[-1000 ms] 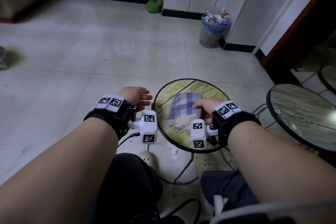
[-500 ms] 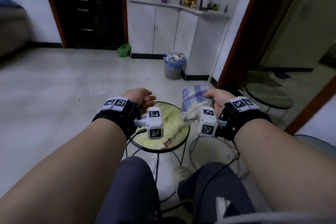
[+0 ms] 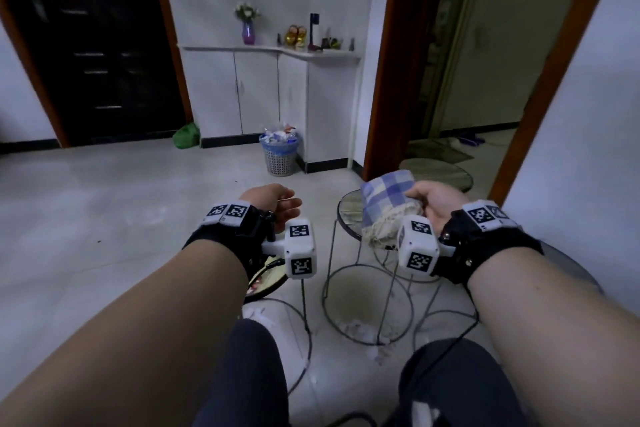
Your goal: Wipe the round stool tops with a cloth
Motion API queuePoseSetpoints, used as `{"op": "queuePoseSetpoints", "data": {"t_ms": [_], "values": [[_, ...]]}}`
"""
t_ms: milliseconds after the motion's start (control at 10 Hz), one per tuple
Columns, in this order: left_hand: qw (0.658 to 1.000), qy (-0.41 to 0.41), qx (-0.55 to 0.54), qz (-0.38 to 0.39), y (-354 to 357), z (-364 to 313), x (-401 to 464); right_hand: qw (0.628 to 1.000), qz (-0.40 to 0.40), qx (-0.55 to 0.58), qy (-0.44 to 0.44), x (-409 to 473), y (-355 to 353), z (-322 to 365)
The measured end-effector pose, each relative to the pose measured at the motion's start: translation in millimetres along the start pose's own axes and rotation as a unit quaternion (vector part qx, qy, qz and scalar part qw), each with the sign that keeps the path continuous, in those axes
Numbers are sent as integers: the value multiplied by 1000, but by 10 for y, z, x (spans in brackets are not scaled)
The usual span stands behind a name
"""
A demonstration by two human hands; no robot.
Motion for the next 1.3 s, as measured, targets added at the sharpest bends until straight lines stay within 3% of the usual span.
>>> {"op": "queuePoseSetpoints", "data": {"t_ms": [300, 500, 600, 900, 1100, 1300], "values": [[996, -39, -10, 80, 1165, 135, 650, 999, -5, 19, 46, 538, -716, 45], [987, -76, -52, 132, 2046, 22, 1734, 997, -33, -1, 71, 1642, -1165, 354], [982, -97, -67, 145, 2505, 22, 2489, 993, -99, 5, 71, 2390, -1600, 490], [979, -173, -40, 99, 3179, 102, 4030, 976, -195, -6, 98, 3976, -2371, 552], [975, -200, -15, 93, 3415, 43, 4394, 975, -206, 1, 88, 4654, -2528, 775], [972, -225, -15, 57, 3420, -212, 4413, 958, -268, -6, 102, 4658, -2636, 1053]]}}
Point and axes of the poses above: each hand's wrist, its own x-axis towards the middle knuckle, its own y-axis out of the palm, z = x × y, the point moved 9 cm from there along x, towards the middle knuckle, and after that the axes turned 5 degrees about x, right-handed, at the moved point
